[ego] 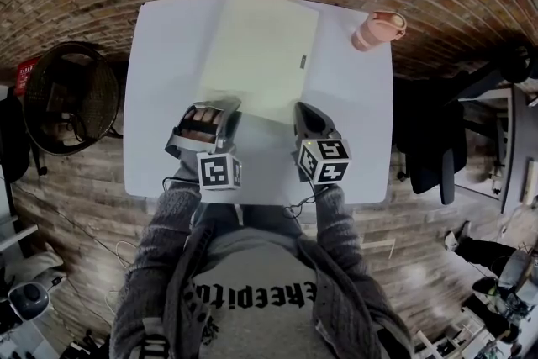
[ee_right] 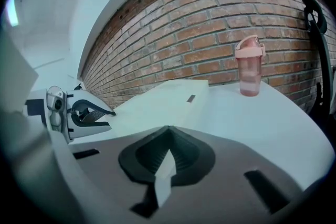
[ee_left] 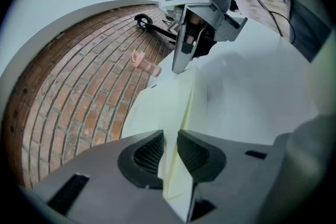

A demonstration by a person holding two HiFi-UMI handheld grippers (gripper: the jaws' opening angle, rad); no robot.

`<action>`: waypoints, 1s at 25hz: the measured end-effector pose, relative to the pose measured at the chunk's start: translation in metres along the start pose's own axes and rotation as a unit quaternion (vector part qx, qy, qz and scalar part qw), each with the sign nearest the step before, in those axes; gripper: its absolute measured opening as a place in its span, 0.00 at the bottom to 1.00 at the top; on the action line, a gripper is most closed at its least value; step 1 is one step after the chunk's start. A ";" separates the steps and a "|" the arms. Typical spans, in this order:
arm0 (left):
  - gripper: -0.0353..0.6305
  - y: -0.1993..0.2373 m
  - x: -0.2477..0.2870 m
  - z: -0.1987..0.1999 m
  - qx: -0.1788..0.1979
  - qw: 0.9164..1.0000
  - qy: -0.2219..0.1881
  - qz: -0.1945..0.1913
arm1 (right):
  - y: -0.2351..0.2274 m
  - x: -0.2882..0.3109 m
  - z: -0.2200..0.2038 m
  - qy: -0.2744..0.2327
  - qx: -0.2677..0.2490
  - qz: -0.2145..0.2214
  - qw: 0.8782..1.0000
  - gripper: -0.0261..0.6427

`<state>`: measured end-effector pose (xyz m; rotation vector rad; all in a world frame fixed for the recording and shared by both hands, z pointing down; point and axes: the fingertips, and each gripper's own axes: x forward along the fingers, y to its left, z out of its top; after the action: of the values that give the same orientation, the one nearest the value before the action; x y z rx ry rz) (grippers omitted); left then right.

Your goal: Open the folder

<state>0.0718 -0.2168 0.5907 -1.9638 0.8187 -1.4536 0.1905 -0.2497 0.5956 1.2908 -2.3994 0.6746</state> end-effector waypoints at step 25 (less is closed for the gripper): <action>0.09 0.084 -0.051 -0.038 -0.413 0.901 -0.112 0.075 | -0.003 -0.001 -0.002 0.006 0.011 -0.041 0.999 0.04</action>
<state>0.0110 -0.2370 0.5068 -2.5132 1.6183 -0.8018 0.1942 -0.2490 0.5976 1.3828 -2.3220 0.6853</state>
